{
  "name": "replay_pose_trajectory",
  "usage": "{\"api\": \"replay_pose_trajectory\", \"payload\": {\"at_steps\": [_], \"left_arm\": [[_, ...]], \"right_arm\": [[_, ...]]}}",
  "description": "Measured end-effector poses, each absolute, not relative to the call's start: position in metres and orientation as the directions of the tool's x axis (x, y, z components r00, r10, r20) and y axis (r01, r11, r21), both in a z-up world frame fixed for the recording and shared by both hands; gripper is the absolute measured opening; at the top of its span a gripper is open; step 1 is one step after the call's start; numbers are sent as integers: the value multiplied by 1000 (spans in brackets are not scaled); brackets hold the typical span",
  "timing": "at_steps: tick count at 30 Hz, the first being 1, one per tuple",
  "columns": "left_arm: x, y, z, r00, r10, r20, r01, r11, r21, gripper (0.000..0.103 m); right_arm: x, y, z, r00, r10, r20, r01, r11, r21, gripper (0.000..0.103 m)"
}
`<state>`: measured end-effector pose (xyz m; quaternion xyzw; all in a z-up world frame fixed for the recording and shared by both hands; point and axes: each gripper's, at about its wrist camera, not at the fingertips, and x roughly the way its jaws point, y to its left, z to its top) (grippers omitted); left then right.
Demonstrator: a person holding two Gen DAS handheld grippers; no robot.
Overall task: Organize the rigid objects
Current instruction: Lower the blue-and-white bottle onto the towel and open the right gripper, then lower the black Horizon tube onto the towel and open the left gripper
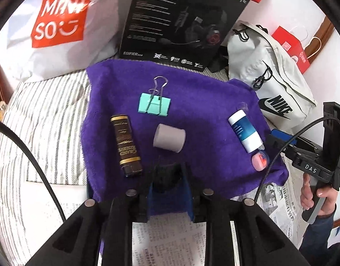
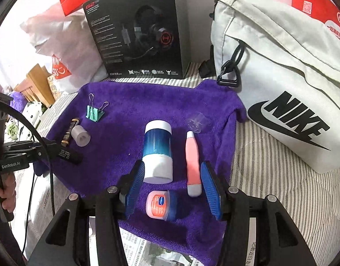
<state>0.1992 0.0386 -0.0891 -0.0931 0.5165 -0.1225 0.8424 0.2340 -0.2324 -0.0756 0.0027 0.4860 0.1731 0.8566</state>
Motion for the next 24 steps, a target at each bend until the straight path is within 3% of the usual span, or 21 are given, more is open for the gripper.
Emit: {"api": "replay_pose_trajectory", "payload": {"at_steps": [10, 24], "left_arm": [[198, 46, -94, 429, -281, -859, 114, 960, -257, 32], [193, 52, -95, 412, -268, -871, 122, 963, -239, 33]], "right_arm": [[233, -221, -71, 462, 290, -838, -329, 934, 141, 52], [231, -212, -79, 435, 274, -858, -363, 925, 111, 52]]}}
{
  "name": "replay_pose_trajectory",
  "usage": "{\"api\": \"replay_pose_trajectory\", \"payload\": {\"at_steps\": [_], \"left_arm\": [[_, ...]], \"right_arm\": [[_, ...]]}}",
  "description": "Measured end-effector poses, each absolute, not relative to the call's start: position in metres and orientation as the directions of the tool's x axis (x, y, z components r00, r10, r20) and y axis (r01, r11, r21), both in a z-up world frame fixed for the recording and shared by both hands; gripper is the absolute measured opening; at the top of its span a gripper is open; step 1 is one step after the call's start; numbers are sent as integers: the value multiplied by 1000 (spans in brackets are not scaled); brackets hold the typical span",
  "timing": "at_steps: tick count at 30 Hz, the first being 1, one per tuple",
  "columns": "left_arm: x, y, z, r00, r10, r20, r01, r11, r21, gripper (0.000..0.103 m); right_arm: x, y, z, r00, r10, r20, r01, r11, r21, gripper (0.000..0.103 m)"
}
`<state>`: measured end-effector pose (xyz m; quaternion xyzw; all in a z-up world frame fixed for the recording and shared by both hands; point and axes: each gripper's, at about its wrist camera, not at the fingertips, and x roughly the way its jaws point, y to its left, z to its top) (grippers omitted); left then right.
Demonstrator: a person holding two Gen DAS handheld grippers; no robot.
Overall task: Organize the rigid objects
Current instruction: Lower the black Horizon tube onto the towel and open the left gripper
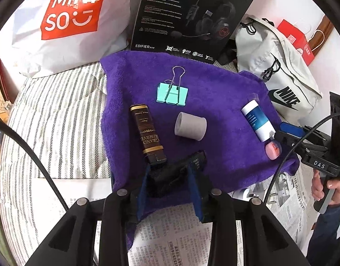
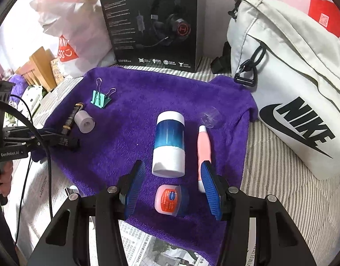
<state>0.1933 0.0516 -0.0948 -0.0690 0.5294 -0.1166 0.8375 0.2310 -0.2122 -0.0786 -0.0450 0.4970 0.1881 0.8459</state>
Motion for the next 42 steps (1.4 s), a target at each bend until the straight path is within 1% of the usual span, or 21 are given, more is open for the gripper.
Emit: {"api": "replay_pose_trajectory", "payload": {"at_steps": [6, 17, 32, 37, 42], "left_arm": [[193, 49, -92, 405, -237, -883, 133, 971, -200, 33], [189, 52, -85, 397, -218, -892, 137, 974, -178, 32], [170, 45, -68, 429, -157, -890, 136, 985, -108, 32], [154, 29, -56, 454, -177, -873, 171, 979, -109, 32], [137, 7, -57, 455, -208, -866, 210, 970, -123, 32]], "right_arm": [[230, -212, -78, 437, 269, -859, -368, 924, 103, 52], [225, -216, -74, 439, 267, -858, -371, 924, 98, 52], [203, -220, -62, 459, 267, -848, -367, 926, 93, 52], [185, -227, -58, 461, 266, -847, -343, 933, 106, 52], [163, -240, -55, 468, 264, -843, -300, 945, 129, 52]]}}
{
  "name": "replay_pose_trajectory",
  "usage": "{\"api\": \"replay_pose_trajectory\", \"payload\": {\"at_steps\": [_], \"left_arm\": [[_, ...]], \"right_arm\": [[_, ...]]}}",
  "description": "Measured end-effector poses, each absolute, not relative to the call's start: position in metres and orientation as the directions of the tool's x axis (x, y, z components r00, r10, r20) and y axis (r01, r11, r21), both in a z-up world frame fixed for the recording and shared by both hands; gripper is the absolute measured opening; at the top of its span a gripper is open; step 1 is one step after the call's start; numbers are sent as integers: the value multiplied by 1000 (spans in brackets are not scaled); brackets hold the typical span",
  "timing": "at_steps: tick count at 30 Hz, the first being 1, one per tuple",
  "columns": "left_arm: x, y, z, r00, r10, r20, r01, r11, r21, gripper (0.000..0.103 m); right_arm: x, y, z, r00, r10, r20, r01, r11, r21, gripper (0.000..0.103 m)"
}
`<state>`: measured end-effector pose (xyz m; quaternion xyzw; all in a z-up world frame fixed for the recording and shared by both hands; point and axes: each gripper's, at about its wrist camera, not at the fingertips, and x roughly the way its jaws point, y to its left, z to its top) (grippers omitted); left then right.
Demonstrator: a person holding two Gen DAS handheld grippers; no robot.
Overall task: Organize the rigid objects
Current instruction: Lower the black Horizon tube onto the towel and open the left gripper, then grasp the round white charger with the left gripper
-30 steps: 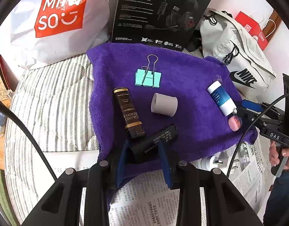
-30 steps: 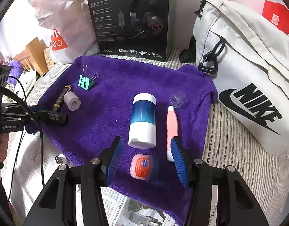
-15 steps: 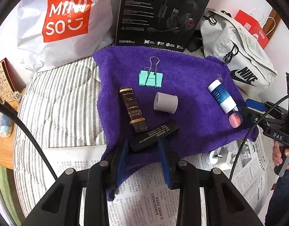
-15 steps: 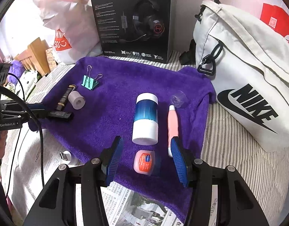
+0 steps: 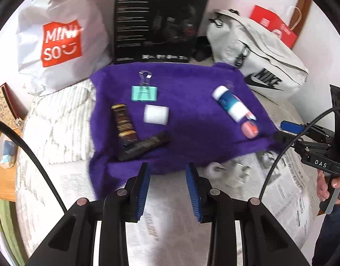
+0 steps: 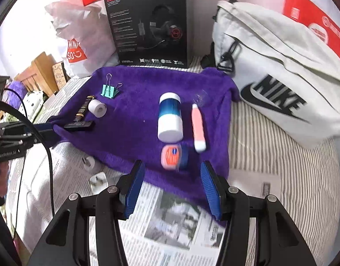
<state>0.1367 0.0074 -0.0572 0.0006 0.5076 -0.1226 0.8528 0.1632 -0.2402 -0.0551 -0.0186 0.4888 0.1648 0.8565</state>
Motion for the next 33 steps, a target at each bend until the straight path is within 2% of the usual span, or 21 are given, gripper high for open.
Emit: {"api": "replay_pose_trajectory", "payload": {"at_steps": [6, 14, 19, 26, 29, 30, 33], "left_arm": [[123, -13, -76, 435, -241, -867, 226, 962, -154, 32], [125, -40, -99, 410, -240, -880, 266, 954, -136, 32], [132, -55, -105, 417, -199, -887, 288, 954, -78, 32], [142, -65, -111, 419, -178, -891, 287, 956, -57, 31], [144, -68, -111, 419, -192, -887, 290, 954, -69, 29], [145, -68, -111, 420, -199, -886, 287, 955, -79, 23], [144, -66, -111, 420, -209, -883, 294, 952, -85, 23]], "right_arm": [[136, -258, -53, 482, 254, -838, -253, 957, 145, 52], [107, -280, -58, 491, 239, -838, -211, 966, 152, 52], [100, -286, -64, 483, 238, -843, -204, 966, 156, 52], [96, -284, -75, 458, 258, -850, -218, 960, 174, 52], [95, -281, -80, 445, 267, -855, -223, 957, 184, 52], [95, -280, -81, 443, 267, -856, -223, 957, 184, 52], [96, -277, -85, 432, 267, -861, -223, 957, 185, 52]]}}
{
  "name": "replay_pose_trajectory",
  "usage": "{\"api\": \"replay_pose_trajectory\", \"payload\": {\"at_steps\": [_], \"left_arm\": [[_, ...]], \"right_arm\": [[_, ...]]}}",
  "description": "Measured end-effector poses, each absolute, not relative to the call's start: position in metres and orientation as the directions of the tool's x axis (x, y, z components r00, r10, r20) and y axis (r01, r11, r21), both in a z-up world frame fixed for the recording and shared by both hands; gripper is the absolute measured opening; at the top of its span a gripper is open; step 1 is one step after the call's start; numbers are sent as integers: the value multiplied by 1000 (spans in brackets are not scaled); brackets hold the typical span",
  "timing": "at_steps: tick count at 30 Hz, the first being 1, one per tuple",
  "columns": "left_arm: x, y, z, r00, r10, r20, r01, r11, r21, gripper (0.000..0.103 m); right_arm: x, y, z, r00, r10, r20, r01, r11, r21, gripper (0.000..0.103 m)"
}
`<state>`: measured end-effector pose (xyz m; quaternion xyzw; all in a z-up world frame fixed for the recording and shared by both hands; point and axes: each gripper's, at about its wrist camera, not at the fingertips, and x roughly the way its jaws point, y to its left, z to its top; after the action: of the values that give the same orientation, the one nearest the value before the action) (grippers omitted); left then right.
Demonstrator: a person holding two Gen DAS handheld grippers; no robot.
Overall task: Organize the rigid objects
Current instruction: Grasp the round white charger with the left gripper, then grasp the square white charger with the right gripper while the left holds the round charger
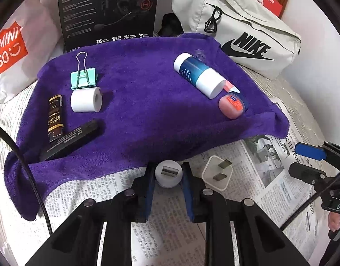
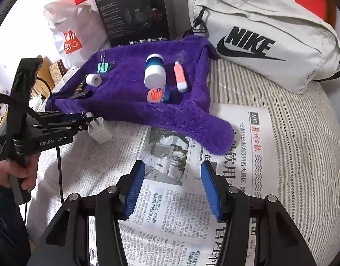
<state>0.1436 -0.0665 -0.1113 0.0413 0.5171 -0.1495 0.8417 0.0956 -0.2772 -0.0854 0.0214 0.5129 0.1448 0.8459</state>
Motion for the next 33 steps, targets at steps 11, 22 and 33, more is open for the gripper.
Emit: {"api": "replay_pose_trajectory", "payload": {"at_steps": [11, 22, 33], "left_arm": [[115, -10, -100, 453, -152, -879, 198, 978, -67, 23], [94, 23, -103, 459, -137, -878, 141, 987, -80, 23], [92, 32, -105, 471, -164, -867, 127, 985, -117, 23]], "right_arm": [[101, -239, -86, 427, 309, -850, -291, 937, 195, 52], [107, -200, -98, 431, 363, -826, -359, 909, 211, 52], [114, -164, -106, 464, 331, -822, -441, 891, 110, 49]]}}
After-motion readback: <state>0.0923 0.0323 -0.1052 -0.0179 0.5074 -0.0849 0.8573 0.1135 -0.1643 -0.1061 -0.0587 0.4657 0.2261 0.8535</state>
